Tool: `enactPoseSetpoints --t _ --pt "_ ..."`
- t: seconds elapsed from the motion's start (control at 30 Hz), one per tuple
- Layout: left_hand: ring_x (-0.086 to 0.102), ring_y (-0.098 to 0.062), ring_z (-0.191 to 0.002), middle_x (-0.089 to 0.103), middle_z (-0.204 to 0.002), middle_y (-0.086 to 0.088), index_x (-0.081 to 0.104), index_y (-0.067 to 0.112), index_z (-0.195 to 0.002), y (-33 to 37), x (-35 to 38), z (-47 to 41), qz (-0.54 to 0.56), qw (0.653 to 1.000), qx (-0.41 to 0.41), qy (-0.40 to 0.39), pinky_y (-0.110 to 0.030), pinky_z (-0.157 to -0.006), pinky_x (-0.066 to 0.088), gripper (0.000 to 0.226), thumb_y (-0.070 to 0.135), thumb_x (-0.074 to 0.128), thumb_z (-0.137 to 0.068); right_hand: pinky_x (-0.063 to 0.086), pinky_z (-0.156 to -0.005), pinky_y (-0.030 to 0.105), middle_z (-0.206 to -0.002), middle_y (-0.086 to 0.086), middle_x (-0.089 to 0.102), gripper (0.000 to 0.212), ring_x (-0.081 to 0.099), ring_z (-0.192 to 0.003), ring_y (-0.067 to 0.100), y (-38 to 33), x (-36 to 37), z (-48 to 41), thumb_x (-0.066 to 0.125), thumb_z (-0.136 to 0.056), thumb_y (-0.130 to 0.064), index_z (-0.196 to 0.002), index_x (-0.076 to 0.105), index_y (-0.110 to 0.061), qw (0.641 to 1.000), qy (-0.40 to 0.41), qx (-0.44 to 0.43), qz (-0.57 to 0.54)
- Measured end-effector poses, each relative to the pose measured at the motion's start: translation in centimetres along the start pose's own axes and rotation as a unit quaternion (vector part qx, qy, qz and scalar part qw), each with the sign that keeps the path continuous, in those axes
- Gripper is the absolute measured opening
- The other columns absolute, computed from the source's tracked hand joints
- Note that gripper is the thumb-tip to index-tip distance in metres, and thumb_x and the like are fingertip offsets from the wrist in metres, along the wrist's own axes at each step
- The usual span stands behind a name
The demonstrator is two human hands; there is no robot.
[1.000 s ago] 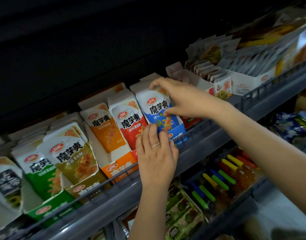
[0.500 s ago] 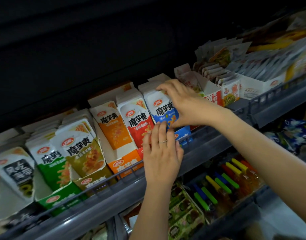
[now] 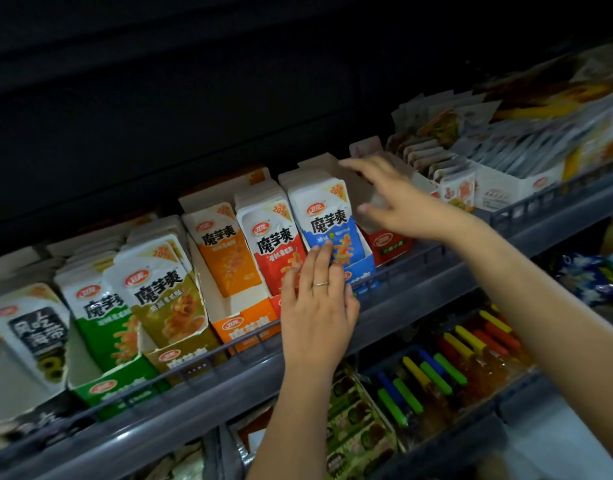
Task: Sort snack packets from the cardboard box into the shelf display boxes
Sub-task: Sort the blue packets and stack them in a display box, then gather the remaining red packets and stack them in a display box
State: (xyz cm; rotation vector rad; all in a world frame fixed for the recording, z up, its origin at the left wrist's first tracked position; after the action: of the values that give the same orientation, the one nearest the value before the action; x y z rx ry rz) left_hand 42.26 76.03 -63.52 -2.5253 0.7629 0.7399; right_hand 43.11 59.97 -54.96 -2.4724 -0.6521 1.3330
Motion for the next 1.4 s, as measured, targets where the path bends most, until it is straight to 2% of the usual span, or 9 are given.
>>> enactPoseSetpoints --t 0.1,0.2,0.37,0.53,0.87,1.03,1.2,1.3,1.4 --pt "0.044 -0.020 -0.126 0.056 -0.133 -0.007 0.061 0.012 -0.108 0.0 0.0 -0.1 -0.005 1.000 -0.001 -0.001 -0.040 -0.105 0.029 0.034 0.030 0.038 -0.092 0.032 -0.106 0.034 -0.133 0.009 0.053 0.063 0.042 -0.127 0.026 1.7 -1.4 -0.2 0.042 -0.078 0.015 -0.131 0.054 -0.015 0.996 0.017 0.031 0.087" --pt "0.049 -0.022 -0.125 0.058 -0.132 -0.007 0.063 0.011 -0.110 0.1 -0.1 -0.1 -0.013 1.000 0.001 -0.006 -0.041 -0.105 0.029 0.037 0.030 0.037 -0.092 0.034 -0.104 0.035 -0.134 0.001 0.054 0.063 0.043 -0.127 0.021 2.2 -0.6 0.4 0.042 -0.081 0.012 -0.126 0.060 -0.028 0.982 -0.098 0.057 0.150" --pt "0.052 -0.022 -0.124 0.060 -0.130 -0.005 0.064 0.011 -0.112 0.1 -0.2 -0.2 -0.020 1.000 0.009 0.008 -0.040 -0.103 0.029 0.038 0.029 0.037 -0.092 0.049 -0.090 0.031 -0.118 -0.002 0.064 0.047 0.058 -0.106 0.017 1.3 0.7 1.0 0.041 -0.086 0.005 -0.110 0.069 -0.024 0.975 -0.166 0.098 0.108" --pt "0.050 -0.022 -0.124 0.060 -0.130 -0.006 0.063 0.011 -0.112 0.1 -0.1 -0.1 -0.019 1.000 0.014 0.017 -0.040 -0.101 0.029 0.036 0.028 0.039 -0.091 0.052 -0.077 0.031 -0.082 -0.005 0.069 0.042 0.063 -0.076 0.012 0.7 0.4 2.1 0.039 -0.082 0.011 -0.086 0.070 -0.018 0.956 -0.272 0.109 -0.005" --pt "0.047 -0.023 -0.124 0.058 -0.131 -0.009 0.061 0.010 -0.113 0.2 -0.1 0.0 -0.019 1.000 0.015 0.011 -0.041 -0.101 0.030 0.036 0.028 0.038 -0.092 0.057 -0.081 0.034 -0.088 -0.010 0.068 0.035 0.067 -0.086 0.013 0.4 -0.2 3.2 0.050 -0.086 0.006 -0.095 0.070 -0.021 0.942 -0.315 0.113 -0.014" --pt "0.051 -0.025 -0.121 0.058 -0.128 -0.012 0.059 0.008 -0.112 0.2 -0.2 -0.1 -0.012 1.000 0.011 -0.002 -0.041 -0.101 0.030 0.034 0.027 0.040 -0.091 0.049 -0.059 0.016 -0.085 -0.013 0.060 0.040 0.056 -0.073 0.007 -1.0 -0.5 3.8 0.042 -0.087 0.006 -0.102 0.067 -0.022 0.957 -0.267 0.092 0.068" --pt "0.050 -0.027 -0.121 0.054 -0.131 -0.014 0.058 0.006 -0.117 0.1 -1.0 -0.2 0.007 0.999 0.005 -0.043 -0.043 -0.103 0.028 0.040 0.028 0.040 -0.090 0.041 -0.099 0.036 -0.129 0.000 0.055 0.052 0.050 -0.118 0.018 -2.2 -1.0 6.1 0.046 -0.083 0.004 -0.125 0.056 -0.025 0.974 -0.124 0.011 0.187" --pt "0.036 -0.026 -0.130 0.042 -0.140 -0.014 0.052 0.005 -0.130 0.3 -2.3 0.5 0.027 0.998 0.024 -0.057 -0.045 -0.107 0.024 0.052 0.030 0.038 -0.086 0.042 -0.097 0.040 -0.117 0.002 0.059 0.047 0.051 -0.114 0.020 -3.4 -1.5 9.1 0.043 -0.078 0.011 -0.113 0.061 -0.015 0.998 0.006 -0.020 0.058" --pt "0.033 -0.026 -0.131 0.038 -0.141 -0.014 0.050 0.007 -0.130 1.1 -4.8 2.4 0.050 0.995 0.068 -0.052 -0.044 -0.106 0.021 0.054 0.027 0.041 -0.081 0.048 -0.084 0.041 -0.093 0.001 0.063 0.034 0.057 -0.094 0.021 -4.2 -0.2 12.7 0.041 -0.070 0.005 -0.089 0.064 -0.011 0.997 0.058 -0.050 0.008"
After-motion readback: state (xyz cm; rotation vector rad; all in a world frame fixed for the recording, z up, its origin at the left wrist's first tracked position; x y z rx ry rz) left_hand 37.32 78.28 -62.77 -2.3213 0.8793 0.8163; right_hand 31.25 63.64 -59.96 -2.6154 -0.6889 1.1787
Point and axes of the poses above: each hand's wrist, its own z-axis away from the middle knuckle, its own x-axis out of the palm, y = z × x, the point moved 5 cm from there along -z, towards the middle knuckle
